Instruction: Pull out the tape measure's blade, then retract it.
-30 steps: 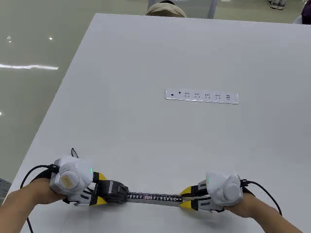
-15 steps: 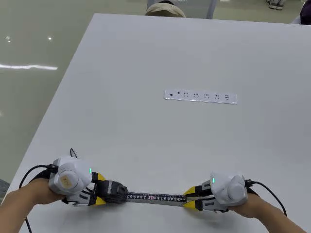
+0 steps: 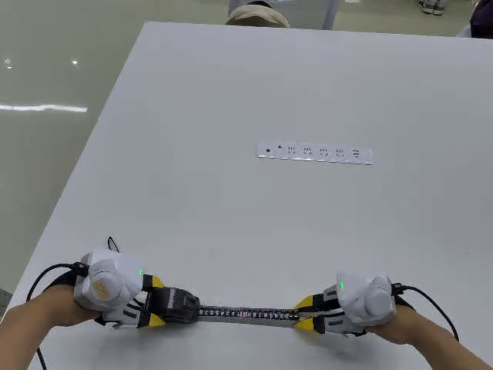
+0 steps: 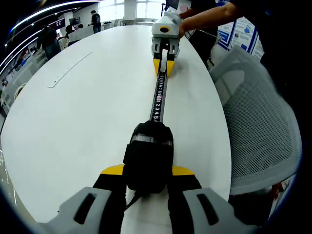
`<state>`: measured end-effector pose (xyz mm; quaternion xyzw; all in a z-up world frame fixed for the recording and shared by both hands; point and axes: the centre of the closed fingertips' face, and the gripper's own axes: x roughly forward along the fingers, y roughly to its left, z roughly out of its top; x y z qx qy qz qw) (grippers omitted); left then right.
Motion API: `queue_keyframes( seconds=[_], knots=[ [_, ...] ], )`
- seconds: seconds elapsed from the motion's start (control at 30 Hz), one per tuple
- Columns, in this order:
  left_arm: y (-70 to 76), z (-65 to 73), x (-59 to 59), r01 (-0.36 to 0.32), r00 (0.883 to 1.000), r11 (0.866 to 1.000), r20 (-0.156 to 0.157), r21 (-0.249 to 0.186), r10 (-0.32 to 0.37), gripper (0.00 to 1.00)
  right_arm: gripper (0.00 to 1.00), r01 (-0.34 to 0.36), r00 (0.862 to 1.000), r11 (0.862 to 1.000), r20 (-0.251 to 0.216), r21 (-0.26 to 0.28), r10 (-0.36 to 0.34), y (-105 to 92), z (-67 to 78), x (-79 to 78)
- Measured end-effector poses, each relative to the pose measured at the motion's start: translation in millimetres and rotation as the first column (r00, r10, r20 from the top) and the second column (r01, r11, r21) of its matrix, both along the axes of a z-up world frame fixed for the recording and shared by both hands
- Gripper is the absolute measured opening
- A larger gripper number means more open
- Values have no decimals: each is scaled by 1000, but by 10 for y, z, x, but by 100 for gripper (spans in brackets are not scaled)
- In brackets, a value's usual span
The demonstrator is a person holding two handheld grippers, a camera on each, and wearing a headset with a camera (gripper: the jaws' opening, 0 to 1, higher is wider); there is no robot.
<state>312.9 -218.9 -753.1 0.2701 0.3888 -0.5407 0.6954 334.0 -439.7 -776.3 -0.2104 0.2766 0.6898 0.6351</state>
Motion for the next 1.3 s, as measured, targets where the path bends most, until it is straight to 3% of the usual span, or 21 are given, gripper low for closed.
queue_keyframes(
  seconds=[1.3],
  knots=[
    [-11,0,-1,3,1000,1000,-10,0,-3,29,10,25,1000,999,-5,-35,-25,-373,-21,45]
  ],
)
